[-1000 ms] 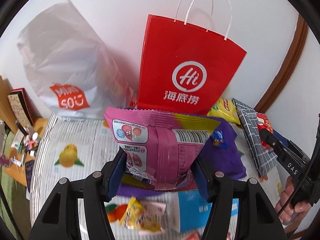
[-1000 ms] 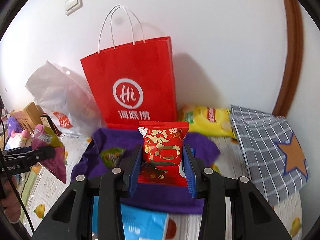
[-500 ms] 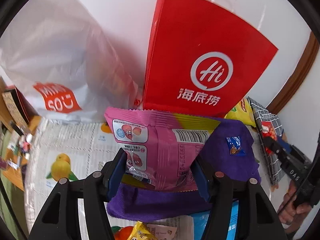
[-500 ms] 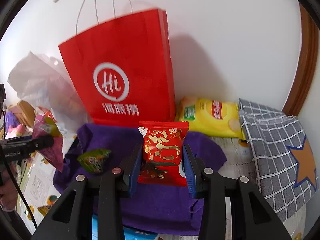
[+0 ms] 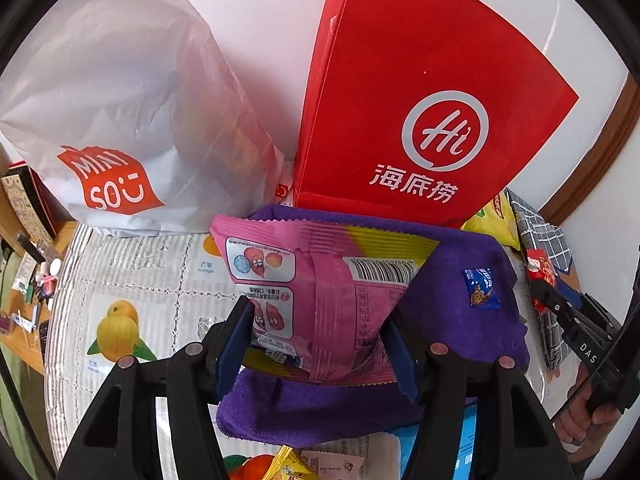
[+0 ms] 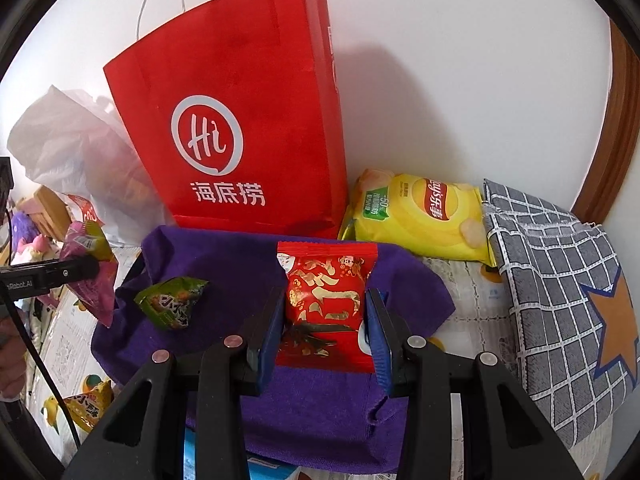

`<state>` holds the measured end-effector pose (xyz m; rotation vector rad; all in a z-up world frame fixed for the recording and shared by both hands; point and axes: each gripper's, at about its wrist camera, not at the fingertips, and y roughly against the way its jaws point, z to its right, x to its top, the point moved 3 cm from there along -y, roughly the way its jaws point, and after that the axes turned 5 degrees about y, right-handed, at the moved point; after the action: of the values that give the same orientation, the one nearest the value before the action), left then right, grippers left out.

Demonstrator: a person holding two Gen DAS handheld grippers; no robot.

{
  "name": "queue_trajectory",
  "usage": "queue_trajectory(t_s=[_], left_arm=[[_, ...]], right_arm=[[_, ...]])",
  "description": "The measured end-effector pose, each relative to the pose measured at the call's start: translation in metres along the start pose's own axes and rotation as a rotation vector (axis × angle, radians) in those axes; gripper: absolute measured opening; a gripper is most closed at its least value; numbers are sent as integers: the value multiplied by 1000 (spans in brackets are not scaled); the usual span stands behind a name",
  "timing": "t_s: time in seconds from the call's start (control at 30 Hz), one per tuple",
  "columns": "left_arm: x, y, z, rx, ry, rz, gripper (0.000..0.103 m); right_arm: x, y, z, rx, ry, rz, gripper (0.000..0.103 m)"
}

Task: Organize snacks
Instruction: 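Carry the red packet and pink bag with both tools over the purple towel, then lower the red packet onto the towel and open the right tool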

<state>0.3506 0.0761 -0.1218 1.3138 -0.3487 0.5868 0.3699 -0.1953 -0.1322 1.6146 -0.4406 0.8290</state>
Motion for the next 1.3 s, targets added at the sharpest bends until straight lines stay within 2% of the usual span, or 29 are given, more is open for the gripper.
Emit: queue_trajectory(t_s=[0.4,0.9,1.3], left_arm=[[-2,-9,5,13,-24,-24,60],[0,-12,0,23,-4,-39,60],[-1,-21,-1,30,-8,-68,60]], right_arm=[[0,2,6,-7,-16,-6,40],[-5,-5,17,-37,-16,-35,40],[-14,-28,9,-32,9,-137,40]])
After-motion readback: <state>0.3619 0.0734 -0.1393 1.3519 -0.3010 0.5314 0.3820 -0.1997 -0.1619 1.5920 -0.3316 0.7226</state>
